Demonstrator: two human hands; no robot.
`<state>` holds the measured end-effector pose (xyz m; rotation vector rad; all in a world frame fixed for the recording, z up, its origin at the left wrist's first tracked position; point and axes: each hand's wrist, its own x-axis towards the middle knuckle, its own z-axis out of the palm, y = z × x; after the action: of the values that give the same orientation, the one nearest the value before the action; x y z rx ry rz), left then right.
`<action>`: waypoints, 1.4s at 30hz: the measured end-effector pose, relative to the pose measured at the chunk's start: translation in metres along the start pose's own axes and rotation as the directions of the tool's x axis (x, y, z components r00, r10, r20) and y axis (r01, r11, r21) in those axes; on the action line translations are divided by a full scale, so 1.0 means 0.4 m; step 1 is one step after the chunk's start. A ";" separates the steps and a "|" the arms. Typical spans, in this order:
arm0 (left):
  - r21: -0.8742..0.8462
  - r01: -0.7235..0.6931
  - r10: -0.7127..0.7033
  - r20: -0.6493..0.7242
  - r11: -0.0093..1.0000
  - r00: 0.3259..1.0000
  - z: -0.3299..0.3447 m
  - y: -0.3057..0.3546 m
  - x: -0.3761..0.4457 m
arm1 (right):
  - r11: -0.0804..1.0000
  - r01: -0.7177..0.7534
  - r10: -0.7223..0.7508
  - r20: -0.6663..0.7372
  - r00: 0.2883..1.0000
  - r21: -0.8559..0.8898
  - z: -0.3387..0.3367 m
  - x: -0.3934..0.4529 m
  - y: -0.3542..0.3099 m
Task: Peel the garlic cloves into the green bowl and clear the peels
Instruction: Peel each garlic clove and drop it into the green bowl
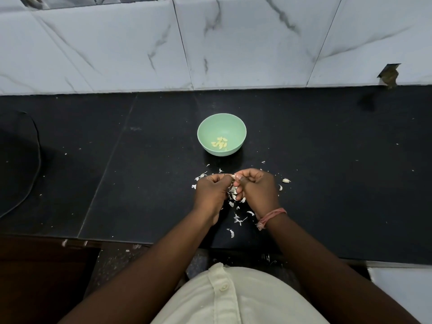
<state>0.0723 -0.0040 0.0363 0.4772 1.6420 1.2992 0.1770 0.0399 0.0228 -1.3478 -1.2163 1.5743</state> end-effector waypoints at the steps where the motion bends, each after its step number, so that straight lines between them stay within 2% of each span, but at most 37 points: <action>1: 0.004 0.004 -0.004 0.006 1.000 1.000 -0.001 -0.002 0.004 | 1.000 -0.007 0.007 0.003 1.000 0.008 0.001 0.000 -0.002; 7: -0.021 0.004 -0.003 0.040 1.000 0.999 -0.003 -0.009 0.012 | 0.993 -0.086 0.085 0.015 0.996 0.086 0.007 -0.003 -0.015; 11: -0.038 0.017 -0.015 0.040 0.999 0.999 0.003 -0.004 0.017 | 0.989 -0.086 0.083 0.029 0.996 0.119 0.009 -0.004 -0.023; 13: -0.053 0.009 -0.007 0.045 0.999 0.999 0.007 0.001 0.012 | 1.000 -0.019 0.019 0.008 1.000 0.012 0.006 -0.004 -0.020; 16: -0.039 -0.008 0.009 0.039 0.999 0.999 0.010 0.004 0.005 | 0.950 0.133 -0.141 -0.009 0.990 -0.282 0.002 0.006 -0.007; 19: -0.063 -0.003 0.006 0.042 0.998 0.999 0.006 0.006 0.007 | 0.922 0.161 -0.164 0.021 0.986 -0.351 0.000 0.004 -0.008; 24: -0.056 -0.009 0.013 0.069 0.998 0.998 0.003 0.016 -0.001 | 0.977 0.102 -0.098 0.030 0.995 -0.186 -0.004 -0.011 -0.031; 26: -0.066 0.001 0.005 0.095 0.998 0.996 0.002 0.017 -0.006 | 1.000 -0.008 0.007 0.019 1.000 0.014 -0.004 -0.009 -0.028; 28: -0.081 0.021 -0.013 0.103 0.996 0.995 0.000 0.014 -0.009 | 0.962 -0.133 0.128 0.038 0.991 0.236 -0.003 -0.010 -0.025; 31: -0.063 0.027 -0.021 0.091 0.998 0.996 -0.004 0.009 -0.013 | 0.906 -0.199 0.192 0.056 0.980 0.373 0.005 -0.010 -0.023; 35: -0.048 0.056 -0.053 0.057 0.997 0.997 -0.013 -0.004 -0.014 | 0.885 -0.181 0.192 0.019 0.981 0.429 -0.004 -0.002 -0.024; 39: -0.151 0.101 -0.088 0.094 0.983 0.992 -0.018 -0.003 -0.017 | 0.893 -0.152 0.151 0.035 0.988 0.425 -0.016 -0.006 -0.026; 42: -0.171 0.079 -0.062 0.098 0.982 0.993 -0.018 -0.002 -0.021 | 0.918 -0.112 0.102 0.046 0.994 0.380 -0.013 -0.013 -0.021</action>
<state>0.0702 -0.0145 0.0392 0.3640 1.4411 1.3348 0.1828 0.0387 0.0324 -1.1550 -0.8018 1.7994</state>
